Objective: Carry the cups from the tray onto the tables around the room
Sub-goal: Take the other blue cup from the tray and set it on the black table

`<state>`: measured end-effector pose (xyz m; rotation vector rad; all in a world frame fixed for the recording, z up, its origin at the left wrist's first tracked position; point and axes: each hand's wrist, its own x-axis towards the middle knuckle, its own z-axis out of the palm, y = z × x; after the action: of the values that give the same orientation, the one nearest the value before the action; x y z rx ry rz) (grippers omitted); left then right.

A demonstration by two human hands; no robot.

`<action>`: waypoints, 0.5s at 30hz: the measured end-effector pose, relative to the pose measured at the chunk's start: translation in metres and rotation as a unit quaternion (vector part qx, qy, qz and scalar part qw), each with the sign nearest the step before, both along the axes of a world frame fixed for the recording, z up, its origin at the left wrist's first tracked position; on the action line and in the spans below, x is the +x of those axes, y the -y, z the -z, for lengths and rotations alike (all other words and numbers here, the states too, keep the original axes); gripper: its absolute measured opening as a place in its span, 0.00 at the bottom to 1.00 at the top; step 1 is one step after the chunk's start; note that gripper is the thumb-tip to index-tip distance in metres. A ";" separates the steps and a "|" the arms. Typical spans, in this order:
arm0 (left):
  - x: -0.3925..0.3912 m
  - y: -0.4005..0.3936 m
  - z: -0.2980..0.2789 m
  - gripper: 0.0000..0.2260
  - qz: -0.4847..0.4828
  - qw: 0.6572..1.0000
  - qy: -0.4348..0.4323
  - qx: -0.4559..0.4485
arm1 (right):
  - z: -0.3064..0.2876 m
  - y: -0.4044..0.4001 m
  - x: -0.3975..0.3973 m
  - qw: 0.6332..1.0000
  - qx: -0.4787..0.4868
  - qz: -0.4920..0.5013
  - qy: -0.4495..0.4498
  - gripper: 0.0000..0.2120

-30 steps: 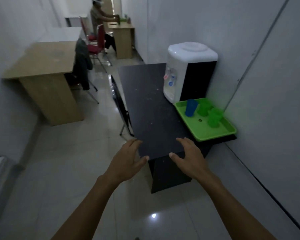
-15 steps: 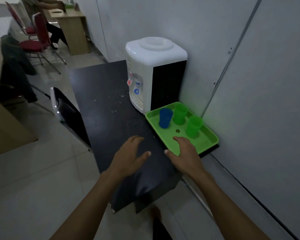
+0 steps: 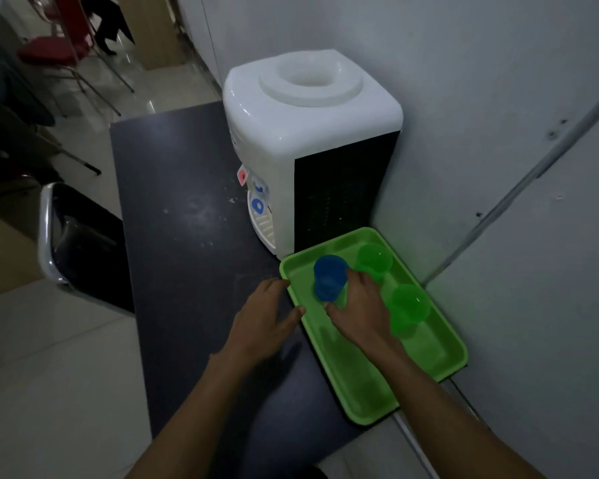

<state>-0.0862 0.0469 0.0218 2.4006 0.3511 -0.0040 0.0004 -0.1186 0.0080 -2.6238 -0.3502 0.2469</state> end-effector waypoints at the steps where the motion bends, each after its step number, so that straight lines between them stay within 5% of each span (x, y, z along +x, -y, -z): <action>1: 0.005 -0.001 0.002 0.29 -0.004 1.000 -0.006 -0.005 | 0.004 -0.004 0.010 1.000 -0.021 -0.007 0.016 0.35; 9: 0.035 -0.018 0.018 0.26 -0.013 0.999 -0.039 -0.021 | 0.025 -0.020 0.078 0.966 -0.223 -0.119 0.055 0.48; 15: 0.042 -0.023 0.027 0.23 -0.017 0.998 -0.048 -0.037 | 0.037 -0.017 0.101 0.955 -0.241 -0.173 0.021 0.47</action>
<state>-0.0441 0.0699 -0.0051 2.3259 0.4285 -0.1157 0.1011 -0.1020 -0.0289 -3.0326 -0.8646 0.4392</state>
